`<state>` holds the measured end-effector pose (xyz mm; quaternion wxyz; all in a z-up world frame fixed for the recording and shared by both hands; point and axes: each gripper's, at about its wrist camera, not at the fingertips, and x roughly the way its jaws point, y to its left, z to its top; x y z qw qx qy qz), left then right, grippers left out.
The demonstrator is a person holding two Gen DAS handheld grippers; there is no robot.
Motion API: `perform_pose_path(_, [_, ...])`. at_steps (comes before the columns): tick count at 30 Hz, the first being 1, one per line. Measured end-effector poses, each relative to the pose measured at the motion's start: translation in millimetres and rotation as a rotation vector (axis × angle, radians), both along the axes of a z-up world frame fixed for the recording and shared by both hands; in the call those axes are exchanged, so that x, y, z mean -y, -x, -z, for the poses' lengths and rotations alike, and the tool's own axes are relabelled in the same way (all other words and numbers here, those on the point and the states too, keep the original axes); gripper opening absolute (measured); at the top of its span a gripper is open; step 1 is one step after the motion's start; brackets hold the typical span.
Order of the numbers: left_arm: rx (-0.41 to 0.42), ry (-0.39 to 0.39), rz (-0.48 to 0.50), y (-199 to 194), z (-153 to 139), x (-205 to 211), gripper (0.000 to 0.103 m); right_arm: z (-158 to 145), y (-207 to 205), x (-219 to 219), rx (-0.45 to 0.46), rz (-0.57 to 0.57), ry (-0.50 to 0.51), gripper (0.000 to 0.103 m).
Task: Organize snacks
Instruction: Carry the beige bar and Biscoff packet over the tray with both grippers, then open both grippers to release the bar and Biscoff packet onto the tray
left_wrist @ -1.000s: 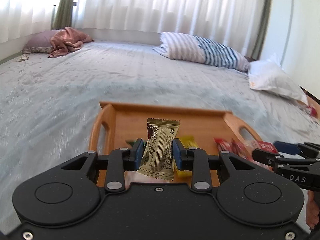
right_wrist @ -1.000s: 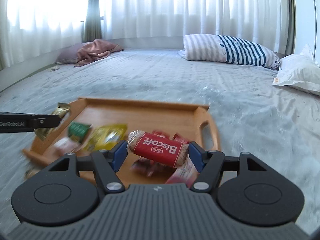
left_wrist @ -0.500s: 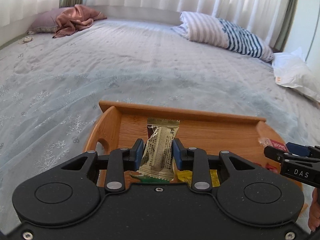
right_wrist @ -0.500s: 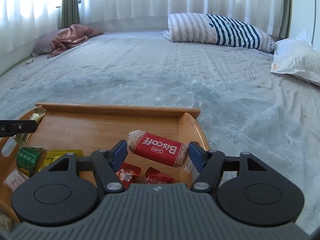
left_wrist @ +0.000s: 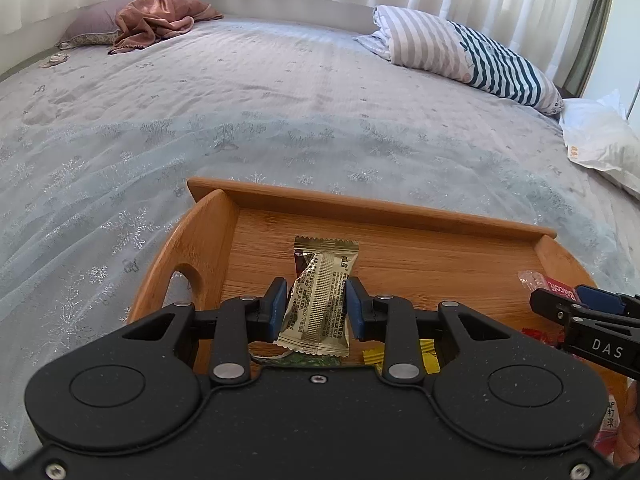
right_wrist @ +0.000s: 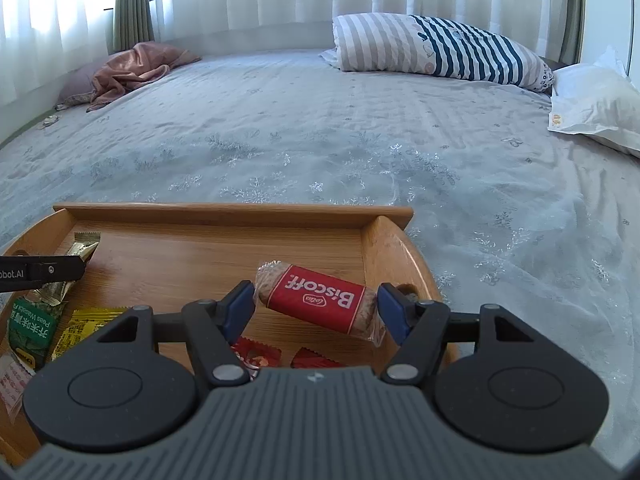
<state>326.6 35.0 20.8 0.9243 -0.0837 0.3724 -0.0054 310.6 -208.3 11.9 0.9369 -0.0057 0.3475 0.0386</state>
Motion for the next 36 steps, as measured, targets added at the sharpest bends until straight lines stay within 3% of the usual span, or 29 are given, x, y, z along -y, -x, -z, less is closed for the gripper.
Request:
perform_pose_path(21, [0.006, -0.044, 0.007, 2, -1, 7, 0.032, 8, -9, -6, -0.050, -0.030, 0.005, 0.074])
perform_pose_path(23, [0.007, -0.054, 0.006, 2, -1, 7, 0.038, 8, -9, -7, -0.051, -0.033, 0.006, 0.082])
perform_pose_path(27, [0.020, -0.051, 0.013, 7, -6, 7, 0.051, 1, -3, -6, -0.030, -0.031, -0.029, 0.087])
perform_pose_path(31, [0.056, -0.049, 0.027, 19, -19, 6, 0.075, -11, 8, -2, 0.004, -0.020, -0.046, 0.091])
perform_pose_path(36, [0.113, -0.067, 0.071, 47, -40, 9, 0.092, -29, 37, 3, 0.067, -0.037, -0.029, 0.096])
